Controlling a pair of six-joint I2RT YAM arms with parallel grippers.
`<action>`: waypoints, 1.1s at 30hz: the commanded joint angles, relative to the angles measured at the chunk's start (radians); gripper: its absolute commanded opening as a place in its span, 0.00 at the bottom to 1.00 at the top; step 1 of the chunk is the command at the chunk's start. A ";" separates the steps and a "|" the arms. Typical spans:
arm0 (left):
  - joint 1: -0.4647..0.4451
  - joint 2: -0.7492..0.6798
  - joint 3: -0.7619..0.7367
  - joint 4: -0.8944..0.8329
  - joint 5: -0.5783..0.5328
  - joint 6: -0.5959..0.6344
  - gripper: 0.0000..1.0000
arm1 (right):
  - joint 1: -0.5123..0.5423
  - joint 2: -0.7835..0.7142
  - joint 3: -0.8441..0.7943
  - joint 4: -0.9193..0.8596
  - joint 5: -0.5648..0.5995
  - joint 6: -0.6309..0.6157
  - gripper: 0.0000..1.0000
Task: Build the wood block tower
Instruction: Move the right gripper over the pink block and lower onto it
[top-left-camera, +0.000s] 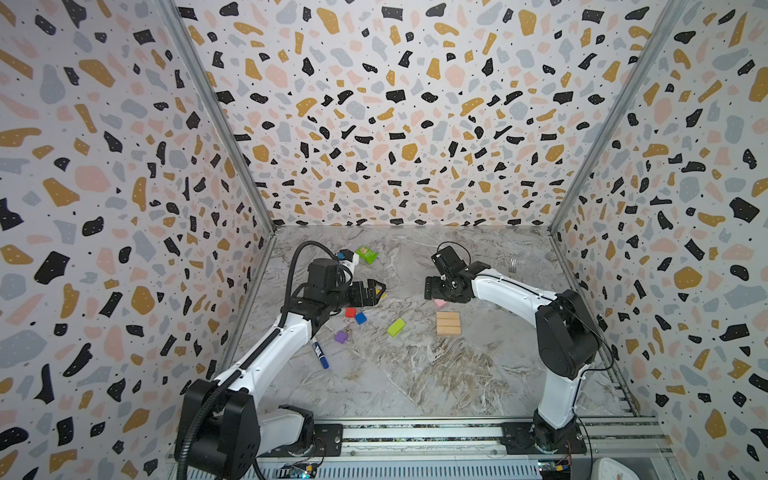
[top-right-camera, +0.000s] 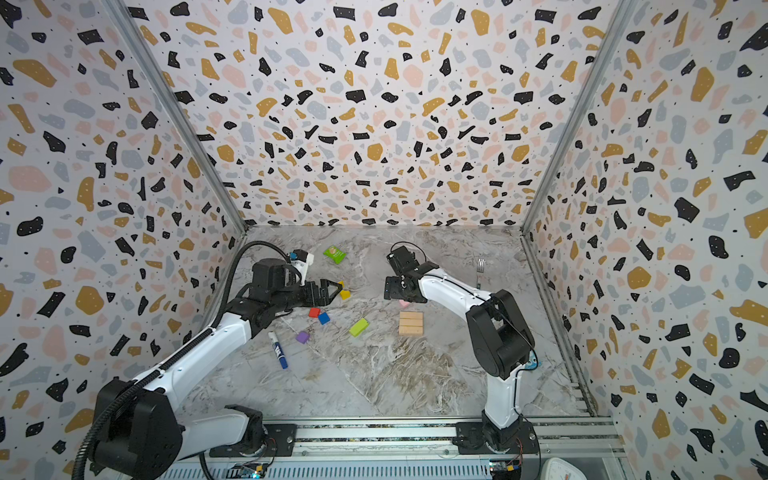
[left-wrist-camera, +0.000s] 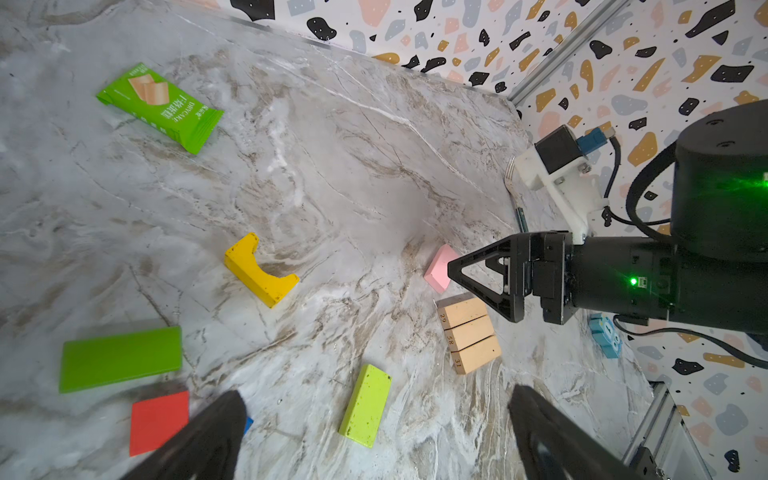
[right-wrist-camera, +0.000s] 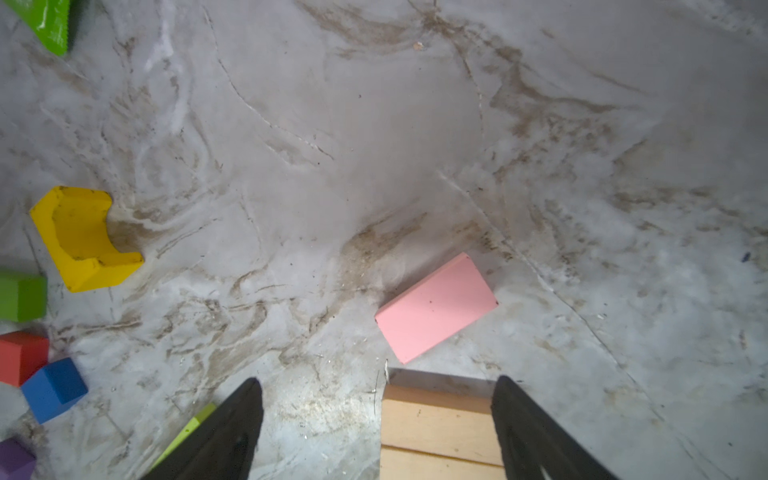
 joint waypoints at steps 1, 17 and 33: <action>-0.003 -0.013 0.009 0.012 0.000 0.012 1.00 | -0.009 0.012 -0.013 0.002 -0.025 0.035 0.87; -0.004 -0.018 0.007 0.012 -0.001 0.013 1.00 | -0.039 0.079 -0.038 0.047 -0.081 0.047 0.86; -0.004 -0.024 0.009 0.010 -0.006 0.017 1.00 | -0.044 0.163 0.036 0.038 -0.081 0.019 0.81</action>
